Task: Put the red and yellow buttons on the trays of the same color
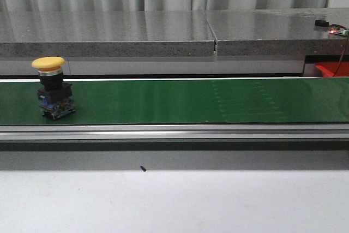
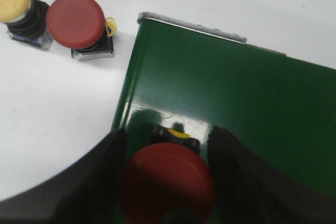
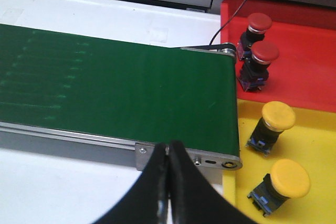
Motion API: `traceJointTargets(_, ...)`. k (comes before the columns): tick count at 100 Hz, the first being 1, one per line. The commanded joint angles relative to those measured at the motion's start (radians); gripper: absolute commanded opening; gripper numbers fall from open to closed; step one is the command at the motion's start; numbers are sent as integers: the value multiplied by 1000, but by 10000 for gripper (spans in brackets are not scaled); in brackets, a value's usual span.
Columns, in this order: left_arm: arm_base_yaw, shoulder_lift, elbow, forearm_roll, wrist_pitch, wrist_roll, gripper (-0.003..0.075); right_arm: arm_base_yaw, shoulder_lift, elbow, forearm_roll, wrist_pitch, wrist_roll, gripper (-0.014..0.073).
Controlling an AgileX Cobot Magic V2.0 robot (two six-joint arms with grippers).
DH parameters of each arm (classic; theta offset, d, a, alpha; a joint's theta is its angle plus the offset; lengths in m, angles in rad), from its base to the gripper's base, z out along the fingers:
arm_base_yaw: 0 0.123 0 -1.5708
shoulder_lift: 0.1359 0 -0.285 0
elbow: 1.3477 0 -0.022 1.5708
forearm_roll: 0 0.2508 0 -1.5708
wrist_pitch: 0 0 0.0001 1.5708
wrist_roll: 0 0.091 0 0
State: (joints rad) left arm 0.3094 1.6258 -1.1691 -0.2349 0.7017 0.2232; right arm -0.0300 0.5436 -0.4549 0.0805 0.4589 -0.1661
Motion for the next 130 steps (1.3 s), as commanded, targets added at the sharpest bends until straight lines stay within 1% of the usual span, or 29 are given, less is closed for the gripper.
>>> traceJointTargets(1,-6,-42,-23,-12,-26,0,478,-2,0,-26,5,-63,-9,-67)
traceJointTargets(4,-6,-42,-23,-12,-26,0,506,-2,0,-26,5,-63,-9,-67)
traceJointTargets(8,-6,-42,-23,-12,-26,0,519,-2,0,-26,5,-63,-9,-67)
traceJointTargets(27,-6,-72,-23,-35,-30,8,517,-2,0,-26,5,-63,-9,-67)
traceJointTargets(42,-6,-154,-23,-159,-32,119,517,-2,0,-26,5,-63,-9,-67)
traceJointTargets(47,-8,-185,-23,-186,-32,135,517,-2,0,-26,5,-63,-9,-67)
traceJointTargets(64,-40,-289,-23,-182,-13,135,511,-2,0,-26,5,-63,-9,-67)
traceJointTargets(69,-56,-317,-23,-182,-8,135,496,-2,0,-26,5,-63,-9,-67)
traceJointTargets(76,-89,-354,-23,-182,-6,137,451,-2,0,-26,5,-63,-9,-67)
traceJointTargets(82,-126,-386,-23,-182,-4,137,382,-2,0,-26,5,-63,-9,-67)
traceJointTargets(83,-131,-386,-23,-182,-2,137,382,-2,0,-26,5,-63,-9,-67)
traceJointTargets(89,-173,-413,-23,-181,1,137,294,-2,0,-26,5,-63,-9,-67)
traceJointTargets(90,-178,-413,-23,-181,1,137,294,-2,0,-26,5,-63,-9,-67)
traceJointTargets(92,-192,-420,-23,-181,3,137,265,-2,0,-26,5,-63,-9,-67)
traceJointTargets(96,-219,-437,-23,-181,5,137,191,-2,0,-26,5,-63,-9,-67)
traceJointTargets(99,-236,-444,-23,-181,7,137,159,-2,0,-26,5,-63,-9,-67)
traceJointTargets(102,-253,-453,-23,-181,12,137,106,-2,0,-26,5,-63,-9,-67)
traceJointTargets(104,-265,-459,-23,-181,18,137,84,-2,0,-26,5,-63,-9,-67)
traceJointTargets(108,-286,-474,-23,-181,28,137,11,-2,0,-26,5,-63,-9,-67)
traceJointTargets(111,-299,-481,-23,-181,37,137,-19,-2,0,-26,5,-63,-9,-67)
traceJointTargets(120,-314,-516,-6,-198,42,137,-18,-2,0,-26,5,-63,-9,-67)
traceJointTargets(130,-315,-581,51,-173,6,103,-18,-2,0,-26,5,-63,-9,-67)
